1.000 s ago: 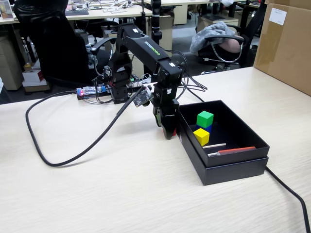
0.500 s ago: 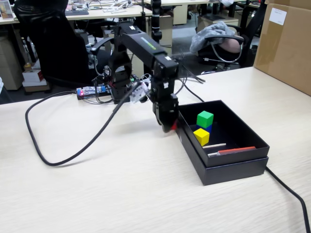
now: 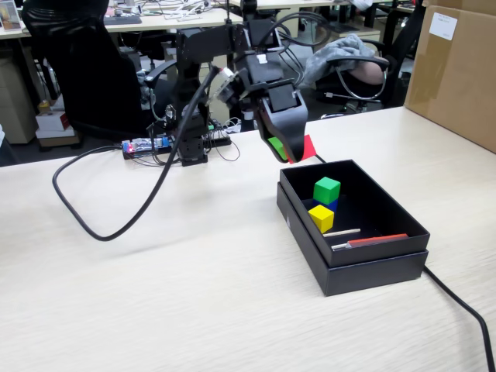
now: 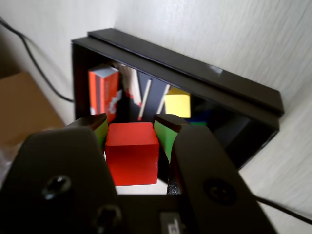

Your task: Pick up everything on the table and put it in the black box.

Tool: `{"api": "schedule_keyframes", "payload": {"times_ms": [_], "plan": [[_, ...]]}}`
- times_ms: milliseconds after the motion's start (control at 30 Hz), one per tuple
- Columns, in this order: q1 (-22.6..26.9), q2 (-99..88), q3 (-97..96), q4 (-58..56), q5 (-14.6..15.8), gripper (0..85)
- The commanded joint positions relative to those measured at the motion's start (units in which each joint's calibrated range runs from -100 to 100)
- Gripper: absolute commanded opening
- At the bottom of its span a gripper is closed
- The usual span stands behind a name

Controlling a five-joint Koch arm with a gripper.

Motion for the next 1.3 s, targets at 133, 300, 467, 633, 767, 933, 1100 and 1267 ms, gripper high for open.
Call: {"api": "schedule_keyframes", "payload": {"times_ms": [133,300,467,633,767,933,1100,1267], "plan": [[2.7,18.0,11.1,0.3,-0.2,6.9],[3.0,21.0,11.2,0.3,0.0,6.9],[3.1,23.5,10.7,0.2,0.0,7.2],[3.0,25.3,8.8,0.2,0.0,7.7],[3.0,24.3,5.4,0.2,-0.1,19.0],[3.1,19.5,3.1,-0.9,-0.1,42.3],[2.4,4.3,1.1,-0.9,-0.2,45.5],[0.3,-12.2,-1.2,-0.9,-0.6,46.8]]}}
